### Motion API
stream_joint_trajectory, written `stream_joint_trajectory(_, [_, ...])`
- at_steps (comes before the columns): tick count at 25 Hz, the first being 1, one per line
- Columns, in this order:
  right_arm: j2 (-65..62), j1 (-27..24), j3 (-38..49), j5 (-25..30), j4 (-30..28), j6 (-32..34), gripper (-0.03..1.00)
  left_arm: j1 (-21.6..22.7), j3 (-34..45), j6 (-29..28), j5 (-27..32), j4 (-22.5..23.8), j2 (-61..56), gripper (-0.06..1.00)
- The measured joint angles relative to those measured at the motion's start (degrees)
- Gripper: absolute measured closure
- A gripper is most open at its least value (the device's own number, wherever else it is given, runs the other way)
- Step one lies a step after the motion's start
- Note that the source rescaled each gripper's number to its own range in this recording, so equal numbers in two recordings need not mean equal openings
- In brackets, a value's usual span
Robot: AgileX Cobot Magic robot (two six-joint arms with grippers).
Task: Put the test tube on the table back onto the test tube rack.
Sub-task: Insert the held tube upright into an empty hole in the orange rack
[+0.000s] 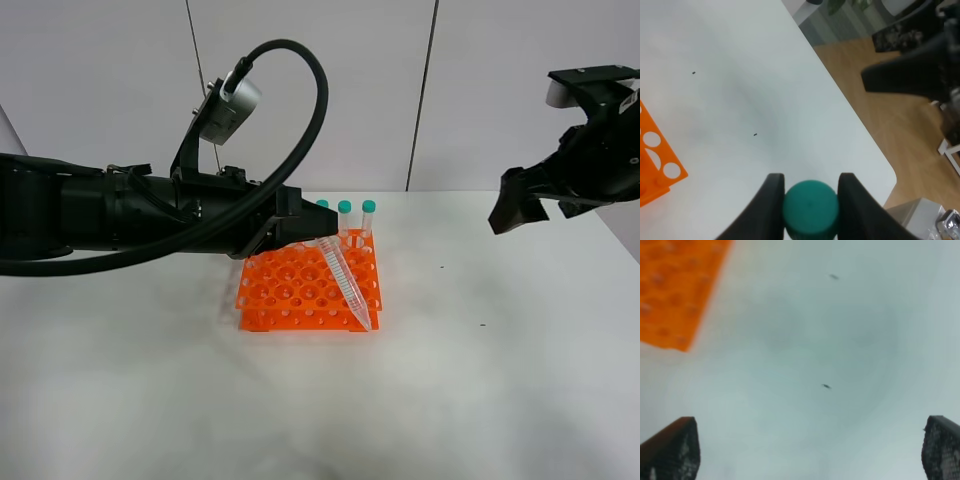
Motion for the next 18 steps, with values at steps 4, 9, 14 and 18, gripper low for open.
stream_joint_trajectory(4, [0.3, -3.1, 0.0, 3.8, -1.5, 1.5, -0.01, 0.0, 0.0, 0.0, 0.0, 0.0, 0.0, 0.94])
stream_joint_trajectory(9, [0.3, -3.3, 0.0, 9.4, -8.5, 7.1, -0.01, 0.0, 0.0, 0.0, 0.0, 0.0, 0.0, 0.94])
stream_joint_trajectory(14, [-0.1, -3.3, 0.3, 13.2, -9.9, 7.5, -0.01, 0.0, 0.0, 0.0, 0.0, 0.0, 0.0, 0.94])
stream_joint_trajectory(18, [-3.9, -3.3, 5.1, 13.2, -9.8, 7.5, -0.01, 0.0, 0.0, 0.0, 0.0, 0.0, 0.0, 0.94])
